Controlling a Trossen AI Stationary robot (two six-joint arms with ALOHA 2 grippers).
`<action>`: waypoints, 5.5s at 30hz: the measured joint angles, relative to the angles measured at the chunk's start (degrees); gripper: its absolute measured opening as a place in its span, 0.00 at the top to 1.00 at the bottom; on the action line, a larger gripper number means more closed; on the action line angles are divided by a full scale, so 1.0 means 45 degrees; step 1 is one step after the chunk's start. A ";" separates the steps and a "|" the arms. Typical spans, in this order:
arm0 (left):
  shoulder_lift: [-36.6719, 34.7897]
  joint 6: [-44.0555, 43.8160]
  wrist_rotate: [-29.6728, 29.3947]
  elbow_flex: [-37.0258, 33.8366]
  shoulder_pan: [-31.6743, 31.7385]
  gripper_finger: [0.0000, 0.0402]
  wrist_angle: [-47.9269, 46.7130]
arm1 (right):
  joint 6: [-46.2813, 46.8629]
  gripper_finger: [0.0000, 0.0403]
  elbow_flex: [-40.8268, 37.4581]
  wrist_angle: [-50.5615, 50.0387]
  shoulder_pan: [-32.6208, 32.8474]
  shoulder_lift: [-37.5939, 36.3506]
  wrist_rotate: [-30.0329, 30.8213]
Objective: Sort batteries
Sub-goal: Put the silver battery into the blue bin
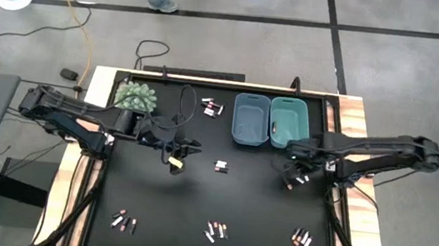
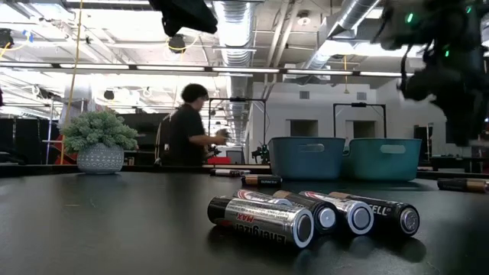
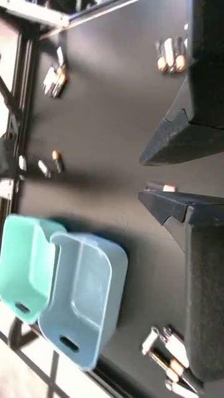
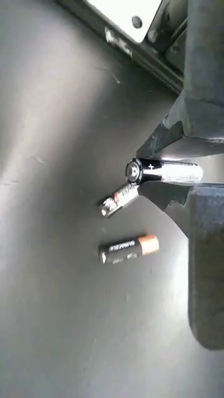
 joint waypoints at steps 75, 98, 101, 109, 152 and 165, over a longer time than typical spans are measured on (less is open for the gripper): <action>-0.2611 0.7268 0.3734 0.0005 0.9605 0.82 -0.3265 | -0.7010 0.86 1.3051 0.1413 -0.5014 1.4263 0.0617; -0.2611 0.5638 0.3729 0.0005 0.8803 0.82 -0.3275 | -0.7500 0.62 1.2991 -0.1223 -0.4858 1.0127 0.2984; -0.2601 0.5064 0.3729 0.0005 0.7970 0.82 -0.3199 | -0.7468 0.63 1.2479 -0.1664 -0.4626 0.8852 0.3293; -0.2596 0.3299 0.2453 0.0005 0.5441 0.82 -0.2231 | -0.5293 0.64 0.8573 -0.2359 -0.3783 0.5038 0.3335; 0.1429 -0.1049 -0.0618 0.0102 -0.0974 0.82 0.1148 | -0.6683 0.64 0.1399 -0.0286 -0.0521 0.6145 -0.0389; 0.1406 -0.1753 -0.0623 0.0107 -0.1008 0.82 0.0669 | -0.7678 0.64 0.1091 0.0380 -0.0744 0.8092 -0.0524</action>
